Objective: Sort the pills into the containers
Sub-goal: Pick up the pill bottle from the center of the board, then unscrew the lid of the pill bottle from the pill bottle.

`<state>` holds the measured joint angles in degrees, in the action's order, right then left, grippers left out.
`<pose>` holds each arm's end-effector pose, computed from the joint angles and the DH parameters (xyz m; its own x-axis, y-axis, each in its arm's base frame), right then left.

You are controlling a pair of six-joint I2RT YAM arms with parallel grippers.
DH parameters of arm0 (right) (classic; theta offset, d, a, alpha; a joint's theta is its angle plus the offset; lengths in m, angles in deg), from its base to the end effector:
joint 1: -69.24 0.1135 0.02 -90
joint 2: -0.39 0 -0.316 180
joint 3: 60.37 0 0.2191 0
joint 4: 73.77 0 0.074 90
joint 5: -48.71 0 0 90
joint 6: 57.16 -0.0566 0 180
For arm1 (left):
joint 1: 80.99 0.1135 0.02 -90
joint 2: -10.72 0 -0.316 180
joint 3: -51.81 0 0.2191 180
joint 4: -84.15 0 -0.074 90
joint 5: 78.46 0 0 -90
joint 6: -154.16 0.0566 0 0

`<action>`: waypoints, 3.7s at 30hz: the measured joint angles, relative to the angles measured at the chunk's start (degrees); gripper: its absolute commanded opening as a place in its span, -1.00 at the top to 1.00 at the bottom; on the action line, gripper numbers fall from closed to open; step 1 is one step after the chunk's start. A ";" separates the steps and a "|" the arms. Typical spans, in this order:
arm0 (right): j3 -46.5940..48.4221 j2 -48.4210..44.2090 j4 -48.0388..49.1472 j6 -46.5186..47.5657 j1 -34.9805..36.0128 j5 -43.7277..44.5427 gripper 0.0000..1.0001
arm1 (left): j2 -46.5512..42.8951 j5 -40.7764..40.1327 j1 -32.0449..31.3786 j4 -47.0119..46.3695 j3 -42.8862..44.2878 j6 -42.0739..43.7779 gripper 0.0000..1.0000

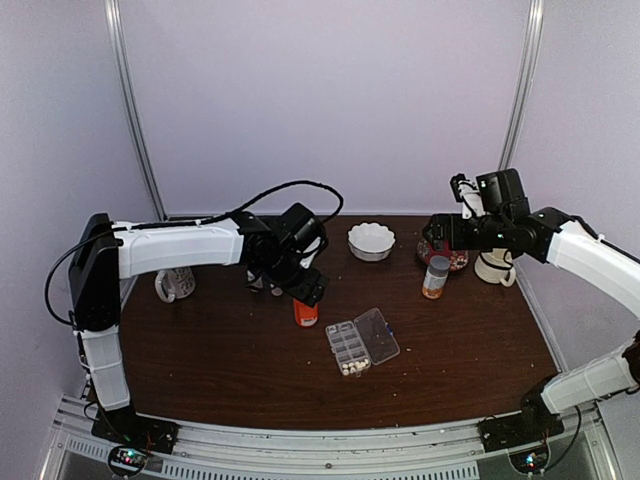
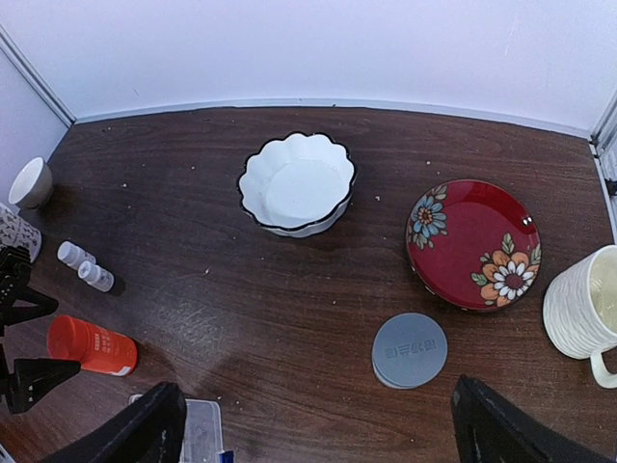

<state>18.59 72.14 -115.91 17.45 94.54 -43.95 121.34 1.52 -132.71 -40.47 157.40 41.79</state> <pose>0.2208 0.1073 0.3664 -0.6215 -0.0006 -0.7834 -0.3074 0.9200 0.2432 0.2640 -0.3186 0.2772 -0.7721 0.3734 -0.5142 0.4606 0.8863 -0.0480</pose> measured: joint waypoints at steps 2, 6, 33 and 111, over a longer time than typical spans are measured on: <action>0.52 0.42 -0.44 0.22 0.26 -0.20 -0.99 | -0.04 0.00 0.00 -0.09 -0.02 -0.07 -0.69; 1.60 1.68 -1.53 0.83 0.72 -0.17 -0.99 | -0.04 0.22 0.00 -0.46 -0.07 -0.11 -0.59; 5.29 5.95 -5.64 1.99 3.37 1.16 -0.99 | -0.04 0.61 0.04 -0.33 -0.07 -0.70 -0.36; -16.52 -15.28 40.61 5.38 26.73 -19.54 -1.00 | -33.62 36.61 0.04 -12.28 -5.31 -2.62 0.30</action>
<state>2.07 56.86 -75.30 22.82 121.27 -63.49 87.73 38.13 -132.67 -52.75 152.09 39.17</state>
